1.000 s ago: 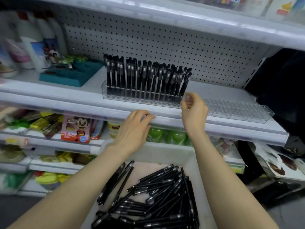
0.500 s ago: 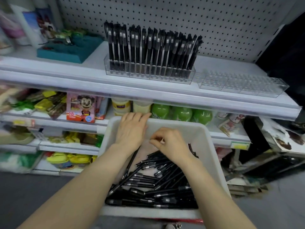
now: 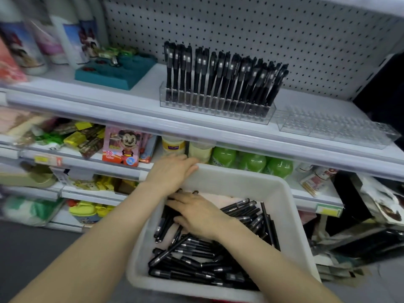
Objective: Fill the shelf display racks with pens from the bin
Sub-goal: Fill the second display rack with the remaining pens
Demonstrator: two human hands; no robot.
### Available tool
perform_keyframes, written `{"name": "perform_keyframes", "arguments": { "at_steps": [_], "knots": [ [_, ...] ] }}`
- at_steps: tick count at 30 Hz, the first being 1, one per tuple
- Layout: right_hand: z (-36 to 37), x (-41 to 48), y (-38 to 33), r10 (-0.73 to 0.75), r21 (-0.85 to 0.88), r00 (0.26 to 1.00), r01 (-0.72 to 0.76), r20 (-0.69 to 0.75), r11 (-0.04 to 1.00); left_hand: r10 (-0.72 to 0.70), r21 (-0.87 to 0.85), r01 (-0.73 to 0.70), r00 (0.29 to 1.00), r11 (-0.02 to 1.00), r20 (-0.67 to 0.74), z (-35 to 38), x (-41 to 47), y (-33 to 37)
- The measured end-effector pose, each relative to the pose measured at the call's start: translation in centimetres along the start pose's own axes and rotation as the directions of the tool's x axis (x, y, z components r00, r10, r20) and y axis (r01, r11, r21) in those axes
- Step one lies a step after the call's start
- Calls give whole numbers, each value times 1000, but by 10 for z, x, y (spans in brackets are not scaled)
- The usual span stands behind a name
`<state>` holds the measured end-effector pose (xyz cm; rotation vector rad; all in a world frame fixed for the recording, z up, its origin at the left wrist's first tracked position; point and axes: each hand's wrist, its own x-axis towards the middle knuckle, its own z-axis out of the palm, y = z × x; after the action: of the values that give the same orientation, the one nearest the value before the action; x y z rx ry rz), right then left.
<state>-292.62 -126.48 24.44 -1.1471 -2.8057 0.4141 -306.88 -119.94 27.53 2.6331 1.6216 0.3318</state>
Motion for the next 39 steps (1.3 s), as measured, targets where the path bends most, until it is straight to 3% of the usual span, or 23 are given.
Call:
{"name": "perform_keyframes", "arguments": {
  "at_steps": [6, 13, 17, 19, 22, 26, 33, 39],
  "knots": [
    [-5, -9, 18, 82, -119, 991, -69, 102, 990, -20, -4, 20, 1000, 1000, 22, -5, 1, 3],
    [-46, -61, 54, 363, -170, 903, -330, 229, 929, 9, 2, -9, 1000, 1000, 3, -3, 1, 4],
    [-59, -84, 72, 466, -90, 879, -458, 103, 884, 41, 44, -38, 995, 998, -87, -2, 2, 6],
    [-61, -90, 74, 482, 32, 876, -482, 11, 875, 70, -13, -73, 986, 997, -151, -3, 2, 19],
    [-67, -94, 71, 474, 168, 877, -457, -77, 873, 43, -208, -68, 992, 976, -121, -4, 5, 47],
    [-84, -98, 67, 486, 162, 861, -463, -153, 871, 40, -266, -72, 992, 961, -123, 2, 7, 66],
    [-122, -119, 69, 534, 333, 797, -440, -282, 834, -27, -395, -32, 990, 918, -142, -11, 19, 78],
    [-177, -133, 88, 647, 646, 597, -262, -475, 717, 77, -294, -145, 970, 945, -231, -41, 48, 102]
  ]
}}
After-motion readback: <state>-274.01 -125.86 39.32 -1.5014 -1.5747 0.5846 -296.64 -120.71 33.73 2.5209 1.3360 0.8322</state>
